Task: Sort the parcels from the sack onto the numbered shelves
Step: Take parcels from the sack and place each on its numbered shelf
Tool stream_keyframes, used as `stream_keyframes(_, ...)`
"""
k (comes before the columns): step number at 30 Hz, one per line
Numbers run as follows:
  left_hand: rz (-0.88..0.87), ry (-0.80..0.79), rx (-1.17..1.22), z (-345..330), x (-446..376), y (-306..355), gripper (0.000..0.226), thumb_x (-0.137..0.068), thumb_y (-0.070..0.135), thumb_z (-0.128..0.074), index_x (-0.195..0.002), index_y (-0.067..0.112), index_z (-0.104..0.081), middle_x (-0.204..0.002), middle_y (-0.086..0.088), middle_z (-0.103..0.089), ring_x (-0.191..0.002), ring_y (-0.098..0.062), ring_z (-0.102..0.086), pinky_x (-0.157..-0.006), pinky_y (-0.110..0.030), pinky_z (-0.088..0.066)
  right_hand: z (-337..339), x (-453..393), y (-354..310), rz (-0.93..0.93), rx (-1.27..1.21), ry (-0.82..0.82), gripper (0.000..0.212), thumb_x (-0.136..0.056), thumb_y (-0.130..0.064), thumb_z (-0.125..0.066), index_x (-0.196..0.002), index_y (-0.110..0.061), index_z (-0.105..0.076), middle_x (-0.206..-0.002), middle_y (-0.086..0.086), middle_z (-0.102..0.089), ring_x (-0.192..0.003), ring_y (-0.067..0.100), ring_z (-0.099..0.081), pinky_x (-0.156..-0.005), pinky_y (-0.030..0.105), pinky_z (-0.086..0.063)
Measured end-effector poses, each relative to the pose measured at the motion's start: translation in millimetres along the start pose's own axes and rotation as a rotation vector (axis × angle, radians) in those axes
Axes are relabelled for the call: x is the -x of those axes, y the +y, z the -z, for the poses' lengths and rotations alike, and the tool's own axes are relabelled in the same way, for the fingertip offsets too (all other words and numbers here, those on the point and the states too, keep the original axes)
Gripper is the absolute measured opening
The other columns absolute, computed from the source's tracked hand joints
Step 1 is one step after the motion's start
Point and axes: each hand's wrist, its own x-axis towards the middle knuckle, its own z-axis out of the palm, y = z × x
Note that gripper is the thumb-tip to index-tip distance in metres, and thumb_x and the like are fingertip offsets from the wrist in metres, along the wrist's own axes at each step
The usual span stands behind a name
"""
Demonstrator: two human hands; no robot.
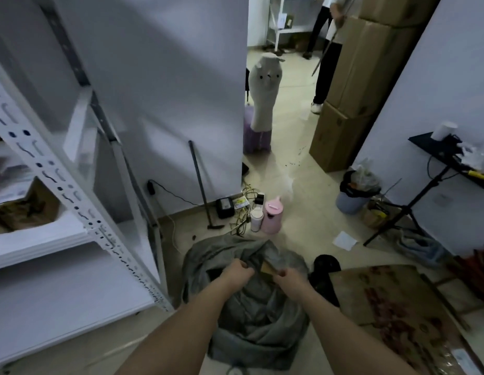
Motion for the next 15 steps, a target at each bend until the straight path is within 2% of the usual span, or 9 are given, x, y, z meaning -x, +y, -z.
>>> stream_keyframes(3,0.022,-0.023,0.008,1.6,-43.0,5.0,0.042,-0.092,0.034,-0.053,-0.126,0.009,-0.050,-0.118,-0.011,-0.059,-0.109,-0.026,-0.057,-0.093,-0.034,-0.048,1.8,-36.1,1.4,-0.005,0.050,-0.031,0.017,-0.094,-0.025,-0.052,-0.079,-0.018,-0.057,-0.083,0.002,-0.058,-0.081,0.018,-0.055,-0.061,0.025,-0.037)
stream_keyframes(6,0.053,-0.025,-0.003,0.5,-73.6,10.5,0.042,-0.093,0.033,-0.053,-0.127,0.008,-0.047,-0.125,-0.011,-0.055,-0.113,-0.025,-0.054,-0.095,-0.034,-0.045,-0.1,-66.6,8.9,-0.010,0.066,-0.065,0.014,-0.095,-0.027,-0.051,-0.087,-0.018,-0.057,-0.090,0.002,-0.060,-0.092,0.021,-0.059,-0.072,0.025,-0.040)
stream_keyframes(8,0.075,-0.038,0.002,-4.8,-95.4,12.3,0.050,-0.093,0.033,-0.052,-0.134,0.007,-0.042,-0.130,-0.010,-0.051,-0.116,-0.024,-0.051,-0.099,-0.033,-0.042,-1.5,-85.9,17.3,-0.008,0.085,-0.054,0.015,-0.096,-0.027,-0.050,-0.089,-0.017,-0.058,-0.094,0.003,-0.061,-0.095,0.020,-0.058,-0.074,0.022,-0.038)
stream_keyframes(10,0.091,-0.051,0.002,-11.1,-113.3,12.8,0.057,-0.094,0.034,-0.051,-0.142,0.008,-0.032,-0.136,-0.010,-0.046,-0.117,-0.023,-0.048,-0.093,-0.028,-0.040,-3.2,-103.2,24.2,-0.001,0.121,-0.071,0.017,-0.098,-0.030,-0.048,-0.092,-0.017,-0.057,-0.097,0.002,-0.061,-0.099,0.019,-0.058,-0.075,0.021,-0.036)
stream_keyframes(12,0.098,-0.038,0.002,-20.1,-139.9,12.3,0.062,-0.095,0.036,-0.050,-0.146,0.009,-0.026,-0.138,-0.010,-0.043,-0.114,-0.022,-0.048,-0.090,-0.027,-0.041,-7.7,-129.6,32.1,-0.024,0.157,-0.144,0.022,-0.098,-0.033,-0.045,-0.103,-0.016,-0.058,-0.103,0.001,-0.061,-0.106,0.021,-0.059,-0.079,0.023,-0.042)
stream_keyframes(15,0.091,0.002,-0.005,-40.1,-183.4,7.0,0.064,-0.096,0.038,-0.048,-0.148,0.011,-0.024,-0.140,-0.009,-0.042,-0.118,-0.023,-0.048,-0.091,-0.028,-0.042,-18.2,-176.8,53.5,-0.103,0.165,-0.197,0.040,-0.097,-0.040,-0.048,-0.127,-0.013,-0.049,-0.124,0.003,-0.058,-0.113,0.021,-0.055,-0.091,0.028,-0.045)
